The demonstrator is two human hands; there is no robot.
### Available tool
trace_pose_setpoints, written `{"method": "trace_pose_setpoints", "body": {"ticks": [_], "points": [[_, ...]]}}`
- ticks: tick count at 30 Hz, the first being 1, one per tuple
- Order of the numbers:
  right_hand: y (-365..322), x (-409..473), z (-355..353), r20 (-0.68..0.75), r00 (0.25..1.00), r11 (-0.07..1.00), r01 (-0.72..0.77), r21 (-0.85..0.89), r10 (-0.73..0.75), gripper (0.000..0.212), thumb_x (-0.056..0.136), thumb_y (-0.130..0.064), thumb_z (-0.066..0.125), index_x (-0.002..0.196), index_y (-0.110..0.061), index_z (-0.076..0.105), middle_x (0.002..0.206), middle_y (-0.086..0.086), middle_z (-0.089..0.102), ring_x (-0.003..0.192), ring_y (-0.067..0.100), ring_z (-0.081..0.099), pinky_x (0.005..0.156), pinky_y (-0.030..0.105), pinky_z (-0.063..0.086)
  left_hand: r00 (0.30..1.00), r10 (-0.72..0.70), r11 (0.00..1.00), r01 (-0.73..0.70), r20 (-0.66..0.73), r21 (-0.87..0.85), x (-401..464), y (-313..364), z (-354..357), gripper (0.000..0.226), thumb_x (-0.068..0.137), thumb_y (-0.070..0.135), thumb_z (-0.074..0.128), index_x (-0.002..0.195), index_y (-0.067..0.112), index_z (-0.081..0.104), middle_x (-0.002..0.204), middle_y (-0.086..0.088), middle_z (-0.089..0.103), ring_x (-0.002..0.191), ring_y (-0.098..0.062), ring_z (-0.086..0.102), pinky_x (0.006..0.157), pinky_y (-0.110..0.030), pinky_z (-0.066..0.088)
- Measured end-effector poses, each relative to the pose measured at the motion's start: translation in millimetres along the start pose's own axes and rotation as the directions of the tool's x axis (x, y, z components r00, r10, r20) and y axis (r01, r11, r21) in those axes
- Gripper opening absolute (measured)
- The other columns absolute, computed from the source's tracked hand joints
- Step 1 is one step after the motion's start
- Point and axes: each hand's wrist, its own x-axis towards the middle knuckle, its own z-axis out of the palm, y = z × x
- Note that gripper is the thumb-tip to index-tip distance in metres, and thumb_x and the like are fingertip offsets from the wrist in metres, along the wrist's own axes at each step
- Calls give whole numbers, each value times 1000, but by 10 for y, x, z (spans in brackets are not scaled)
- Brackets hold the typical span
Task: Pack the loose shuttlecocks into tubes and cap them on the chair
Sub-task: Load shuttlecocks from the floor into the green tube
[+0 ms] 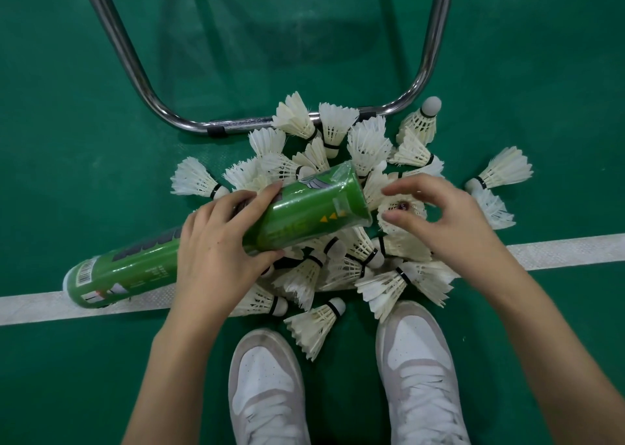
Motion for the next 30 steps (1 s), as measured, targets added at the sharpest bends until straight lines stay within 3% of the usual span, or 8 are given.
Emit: {"method": "trace_pose_setpoints", "body": {"ticks": [3,5,8,13,18,21,24,30], "points": [[256,3,-26,20,1000,941,27,-338,-22,31,78,-31,70,107,-25,59,112,-18,49,115,6,35,87,16,23,1000,-1,1000,1,-4,-1,-3,3,-3,88,62,31,84,138,38,40,123,-1,55,108,-28,48,91,-45,37],[396,-4,28,44,999,906,36,-423,-19,36,78,-26,70,112,-19,59,121,-10,47,118,13,34,90,19,22,1000,-2,1000,2,-1,-3,1,4,-8,88,62,31,84,138,38,40,123,-1,55,108,-28,48,91,-45,37],[497,-18,128,14,997,881,70,-469,-72,34,78,-12,70,111,-12,62,124,3,48,114,25,41,89,26,30,1000,-5,1000,5,5,-5,2,1,-16,89,63,32,84,139,38,40,123,0,55,108,-28,48,90,-45,38],[519,13,183,-64,994,880,44,-474,-84,25,80,-3,66,105,-9,63,117,9,49,107,27,51,77,38,48,1000,1,1000,-1,3,-7,-5,-9,-22,89,62,31,84,139,39,39,123,0,55,108,-27,48,91,-44,37],[533,22,188,-28,997,879,54,-474,-76,32,84,-8,63,115,-13,59,121,5,48,108,23,50,77,28,40,1000,-3,1000,3,2,-8,-4,-12,-22,89,63,31,84,139,39,39,123,1,55,109,-26,47,91,-43,36],[540,15,197,-25,998,881,41,-472,-60,41,83,0,60,120,-15,56,122,3,48,107,21,49,75,26,36,1000,-4,1000,4,2,-11,-7,-12,-31,88,63,31,84,139,38,40,123,0,55,109,-26,47,91,-43,36],[543,22,205,-55,997,887,29,-462,-61,37,81,3,61,115,-14,58,114,3,50,98,22,53,72,30,43,1000,-5,1000,5,0,-3,-13,-23,-29,89,62,31,84,139,38,40,123,0,55,109,-26,47,91,-43,36],[529,32,203,-135,988,880,-1,-475,-72,18,82,-15,67,99,-13,60,103,1,53,80,23,57,64,39,49,1000,-12,1000,12,11,0,-25,-38,-33,89,63,33,84,139,39,38,124,1,55,111,-26,47,94,-44,36]]}}
